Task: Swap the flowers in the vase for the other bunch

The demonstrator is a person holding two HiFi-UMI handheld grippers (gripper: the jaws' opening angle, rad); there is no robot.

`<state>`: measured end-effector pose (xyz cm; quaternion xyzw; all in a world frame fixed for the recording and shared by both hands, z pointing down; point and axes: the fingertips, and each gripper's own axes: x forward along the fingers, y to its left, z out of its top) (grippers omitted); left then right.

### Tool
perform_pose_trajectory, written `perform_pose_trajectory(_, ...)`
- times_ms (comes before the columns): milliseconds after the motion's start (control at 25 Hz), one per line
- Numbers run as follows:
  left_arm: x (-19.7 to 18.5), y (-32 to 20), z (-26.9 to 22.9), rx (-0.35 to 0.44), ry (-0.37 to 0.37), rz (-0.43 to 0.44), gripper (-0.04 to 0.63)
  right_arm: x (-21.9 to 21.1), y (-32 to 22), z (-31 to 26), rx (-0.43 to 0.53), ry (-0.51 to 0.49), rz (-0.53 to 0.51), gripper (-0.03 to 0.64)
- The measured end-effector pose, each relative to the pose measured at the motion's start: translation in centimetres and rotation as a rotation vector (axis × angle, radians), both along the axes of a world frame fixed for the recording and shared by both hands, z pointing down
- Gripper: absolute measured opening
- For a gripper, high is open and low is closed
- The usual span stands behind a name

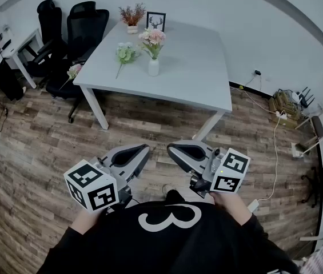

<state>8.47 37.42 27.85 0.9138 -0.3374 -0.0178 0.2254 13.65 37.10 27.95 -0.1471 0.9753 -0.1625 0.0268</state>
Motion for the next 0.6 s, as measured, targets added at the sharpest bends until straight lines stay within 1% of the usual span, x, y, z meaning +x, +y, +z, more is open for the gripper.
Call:
perform_pose_trajectory(160, -0.3, 0.6, 0.4, -0.004, -0.006, -0.003, 0.011, -0.2, 0.3, 0.1, 0.002, -0.006, -0.001, 0.006)
perform_pose_trajectory(360, -1.5, 1.2, 0.4, -0.001, -0.007, -0.022, 0.011, -1.4, 0.9, 0.1, 0.010, -0.008, -0.014, 0.006)
perform_pose_trajectory(480, -2.2, 1.1, 0.7, -0.009, -0.001, -0.039, 0.011, -1.6, 0.8, 0.5, 0.008, 0.018, -0.010, 0.008)
perform_pose_trajectory(600, -2.6, 0.6, 0.8, -0.018, 0.011, -0.052, 0.011, -1.6, 0.1, 0.7, 0.038, 0.064, 0.007, 0.008)
